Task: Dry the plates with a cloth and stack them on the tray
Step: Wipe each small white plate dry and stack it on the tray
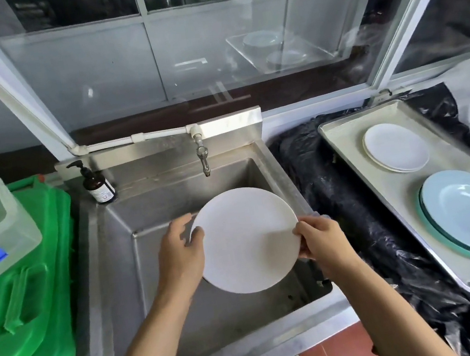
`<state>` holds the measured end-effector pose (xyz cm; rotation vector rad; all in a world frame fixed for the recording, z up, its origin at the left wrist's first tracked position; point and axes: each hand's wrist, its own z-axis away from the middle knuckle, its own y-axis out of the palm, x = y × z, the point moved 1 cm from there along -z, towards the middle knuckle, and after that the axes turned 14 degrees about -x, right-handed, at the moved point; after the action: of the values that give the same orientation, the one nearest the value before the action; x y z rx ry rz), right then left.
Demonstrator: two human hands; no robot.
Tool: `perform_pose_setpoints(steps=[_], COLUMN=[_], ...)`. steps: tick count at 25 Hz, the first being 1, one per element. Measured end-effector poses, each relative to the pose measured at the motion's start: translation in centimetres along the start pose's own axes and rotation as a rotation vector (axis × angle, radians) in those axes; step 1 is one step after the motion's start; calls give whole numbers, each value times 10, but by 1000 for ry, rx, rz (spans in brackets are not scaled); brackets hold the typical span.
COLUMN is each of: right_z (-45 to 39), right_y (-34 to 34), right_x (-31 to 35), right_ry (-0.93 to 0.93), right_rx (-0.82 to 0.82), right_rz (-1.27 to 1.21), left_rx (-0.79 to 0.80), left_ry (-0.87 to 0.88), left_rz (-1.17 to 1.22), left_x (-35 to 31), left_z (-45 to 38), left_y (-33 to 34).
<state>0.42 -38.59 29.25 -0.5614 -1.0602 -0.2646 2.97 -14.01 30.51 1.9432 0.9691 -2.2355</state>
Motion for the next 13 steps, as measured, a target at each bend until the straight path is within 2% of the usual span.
perform_pose_setpoints(steps=[2, 4, 13], right_z=[2, 3, -41], right_y=[-4, -8, -61], right_x=[-3, -3, -7], right_ry=[29, 33, 33], right_rx=[-23, -39, -222], right_rz=[-44, -51, -127], left_rx=[89, 120, 209], left_ry=[-245, -324, -353], left_rz=[187, 230, 267], left_x=[1, 2, -48], left_z=[-4, -6, 16], left_y=[1, 2, 62])
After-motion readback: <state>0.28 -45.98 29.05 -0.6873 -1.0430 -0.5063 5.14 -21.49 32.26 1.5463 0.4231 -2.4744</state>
